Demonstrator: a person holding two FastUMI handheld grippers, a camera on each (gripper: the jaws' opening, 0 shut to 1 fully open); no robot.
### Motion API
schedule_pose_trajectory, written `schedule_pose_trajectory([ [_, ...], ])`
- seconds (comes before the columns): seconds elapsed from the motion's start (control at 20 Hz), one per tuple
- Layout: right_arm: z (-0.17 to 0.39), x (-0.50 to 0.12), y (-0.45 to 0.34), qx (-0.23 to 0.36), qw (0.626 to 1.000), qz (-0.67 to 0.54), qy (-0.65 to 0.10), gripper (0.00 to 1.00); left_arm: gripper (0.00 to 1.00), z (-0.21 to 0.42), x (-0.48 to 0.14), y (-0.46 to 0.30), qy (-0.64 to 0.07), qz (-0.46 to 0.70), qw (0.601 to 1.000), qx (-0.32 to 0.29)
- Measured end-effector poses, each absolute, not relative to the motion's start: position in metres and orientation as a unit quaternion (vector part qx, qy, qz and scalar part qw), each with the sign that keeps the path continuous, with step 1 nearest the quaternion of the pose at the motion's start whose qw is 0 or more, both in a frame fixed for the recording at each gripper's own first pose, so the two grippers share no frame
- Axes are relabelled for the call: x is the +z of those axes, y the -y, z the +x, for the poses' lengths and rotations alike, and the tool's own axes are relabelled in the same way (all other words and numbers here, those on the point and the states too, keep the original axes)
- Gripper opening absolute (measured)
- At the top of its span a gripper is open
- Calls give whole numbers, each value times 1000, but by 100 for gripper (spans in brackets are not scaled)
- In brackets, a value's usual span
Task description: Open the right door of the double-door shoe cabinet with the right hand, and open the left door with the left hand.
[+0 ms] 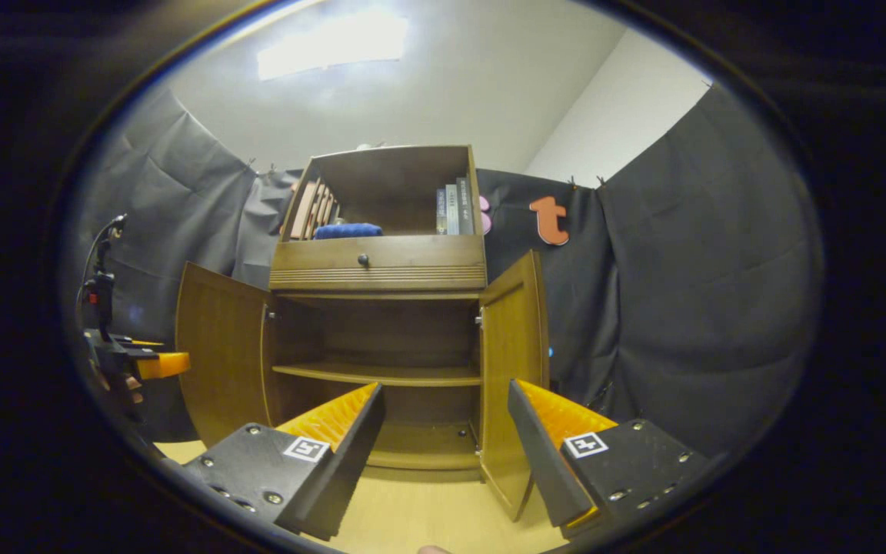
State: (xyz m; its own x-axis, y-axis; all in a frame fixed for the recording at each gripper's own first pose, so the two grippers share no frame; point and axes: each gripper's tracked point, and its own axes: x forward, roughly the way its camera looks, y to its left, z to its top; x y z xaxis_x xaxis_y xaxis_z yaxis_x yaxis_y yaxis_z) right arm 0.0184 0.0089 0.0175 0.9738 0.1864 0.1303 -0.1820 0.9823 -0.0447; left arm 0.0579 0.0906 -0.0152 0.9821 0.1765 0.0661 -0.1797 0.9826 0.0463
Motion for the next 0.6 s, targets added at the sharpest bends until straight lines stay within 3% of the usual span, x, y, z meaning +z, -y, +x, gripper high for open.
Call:
schedule_pose_trajectory([
  [0.15,27,15,-7,87,994,-18,56,92,94,77,-19,-61,24,-12,997,68],
  [0.45,40,23,-6,68,996,-30,56,98,92,109,-14,1,49,14,998,30],
  [0.6,46,28,-11,70,996,-21,57,92,92,116,-18,42,50,19,999,-9],
])
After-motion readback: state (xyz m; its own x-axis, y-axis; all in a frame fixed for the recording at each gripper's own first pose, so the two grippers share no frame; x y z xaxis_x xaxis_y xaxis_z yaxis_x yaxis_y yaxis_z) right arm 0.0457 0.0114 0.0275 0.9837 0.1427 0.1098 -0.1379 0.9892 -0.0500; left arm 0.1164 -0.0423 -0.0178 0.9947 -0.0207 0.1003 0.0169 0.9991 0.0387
